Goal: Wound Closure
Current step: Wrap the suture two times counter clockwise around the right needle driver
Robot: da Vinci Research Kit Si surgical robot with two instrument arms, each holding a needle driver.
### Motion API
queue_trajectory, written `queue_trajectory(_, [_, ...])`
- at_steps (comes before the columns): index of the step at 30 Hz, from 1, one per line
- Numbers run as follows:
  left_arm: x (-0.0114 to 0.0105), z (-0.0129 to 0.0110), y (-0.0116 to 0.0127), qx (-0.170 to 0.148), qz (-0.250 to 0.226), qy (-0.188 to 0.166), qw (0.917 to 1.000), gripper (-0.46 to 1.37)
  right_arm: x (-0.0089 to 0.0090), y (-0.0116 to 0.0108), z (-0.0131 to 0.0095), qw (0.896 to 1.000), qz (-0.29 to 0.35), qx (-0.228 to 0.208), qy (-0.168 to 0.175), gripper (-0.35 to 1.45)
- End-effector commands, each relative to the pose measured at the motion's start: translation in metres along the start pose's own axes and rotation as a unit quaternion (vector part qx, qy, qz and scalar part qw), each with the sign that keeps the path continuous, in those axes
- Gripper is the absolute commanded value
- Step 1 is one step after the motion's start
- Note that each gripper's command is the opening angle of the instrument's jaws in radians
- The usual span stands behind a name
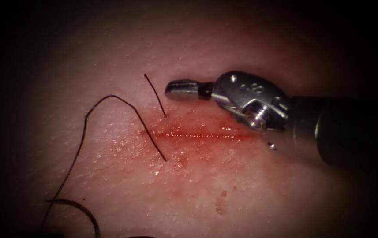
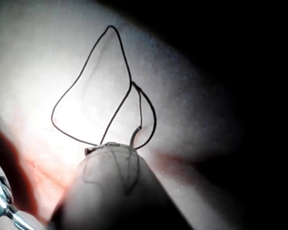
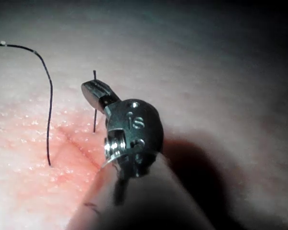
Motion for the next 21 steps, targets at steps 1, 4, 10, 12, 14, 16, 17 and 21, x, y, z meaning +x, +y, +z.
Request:
queue_trajectory(1, [0.0001,0.0001,-0.0001,-0.011,0.006,0.006,0.9999,-0.35,0.0000,0.0001,0.0002,1.000,-0.001,0.006,0.001,-0.35])
queue_trajectory(4, [0.0008,0.0008,-0.0009,-0.021,0.034,0.025,0.9989,-0.35,0.0001,0.0006,0.0015,1.000,-0.007,0.024,0.000,-0.35])
queue_trajectory(10, [0.0007,0.0009,-0.0018,-0.023,0.047,0.034,0.9981,-0.35,0.0000,0.0015,0.0034,0.997,-0.015,0.077,0.000,-0.35])
queue_trajectory(12, [0.0004,0.0008,-0.0022,-0.025,0.047,0.035,0.9980,-0.35,0.0000,0.0018,0.0040,0.995,-0.013,0.102,-0.001,-0.35])
queue_trajectory(14, [-0.0001,0.0006,-0.0027,-0.027,0.046,0.038,0.9979,-0.35,0.0000,0.0020,0.0047,0.991,-0.008,0.133,-0.005,-0.35])
queue_trajectory(16, [-0.0004,0.0005,-0.0031,-0.028,0.046,0.040,0.9978,-0.35,-0.0001,0.0022,0.0053,0.988,-0.003,0.154,-0.007,-0.35])
queue_trajectory(17, [-0.0007,0.0004,-0.0035,-0.029,0.045,0.043,0.9976,-0.35,-0.0003,0.0023,0.0058,0.985,0.002,0.173,-0.008,-0.35])
queue_trajectory(21, [-0.0013,0.0003,-0.0045,-0.026,0.043,0.050,0.9975,-0.35,-0.0013,0.0022,0.0067,0.976,0.020,0.217,0.000,-0.35])
